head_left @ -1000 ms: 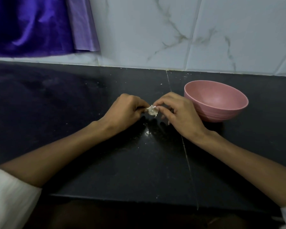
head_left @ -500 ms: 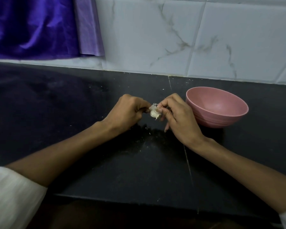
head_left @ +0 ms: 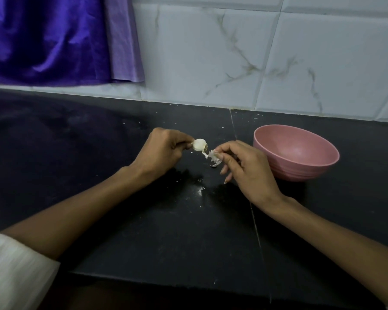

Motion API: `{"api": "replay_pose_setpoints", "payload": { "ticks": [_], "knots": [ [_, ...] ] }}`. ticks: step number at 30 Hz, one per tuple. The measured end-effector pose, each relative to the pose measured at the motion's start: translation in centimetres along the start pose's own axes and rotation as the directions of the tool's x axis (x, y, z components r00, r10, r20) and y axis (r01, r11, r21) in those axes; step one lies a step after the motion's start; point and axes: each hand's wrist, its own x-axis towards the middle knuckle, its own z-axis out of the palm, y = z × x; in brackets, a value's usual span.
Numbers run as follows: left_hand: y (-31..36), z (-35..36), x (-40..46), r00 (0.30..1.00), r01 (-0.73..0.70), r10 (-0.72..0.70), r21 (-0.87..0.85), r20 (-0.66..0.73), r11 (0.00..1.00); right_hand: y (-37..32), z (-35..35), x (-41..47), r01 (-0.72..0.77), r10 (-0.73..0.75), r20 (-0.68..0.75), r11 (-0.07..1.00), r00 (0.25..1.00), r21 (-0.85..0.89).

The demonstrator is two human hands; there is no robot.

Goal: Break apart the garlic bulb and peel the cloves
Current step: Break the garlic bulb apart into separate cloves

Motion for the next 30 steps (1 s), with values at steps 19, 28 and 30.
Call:
{"api": "replay_pose_setpoints", "payload": {
  "ticks": [19, 28, 30],
  "knots": [
    [2.1, 0.0, -0.5, 0.992, -0.122, 0.123, -0.022, 0.028, 0.992, 0.0, 0.5, 0.1, -0.122, 0.119, 0.052, 0.991, 0.991, 0.058],
    [2.9, 0.9, -0.4, 0.958, 0.286, -0.221, -0.527, 0.184, 0.801, 0.4, 0.3, 0.5, -0.093, 0.089, 0.033, 0.983, 0.996, 0.159],
    [3.5, 0.9, -0.5, 0.898, 0.437, -0.318, -0.702, 0.304, 0.563, 0.5, 0.3, 0.4, -0.086, 0.082, 0.025, 0.982, 0.996, 0.168]
  ]
}}
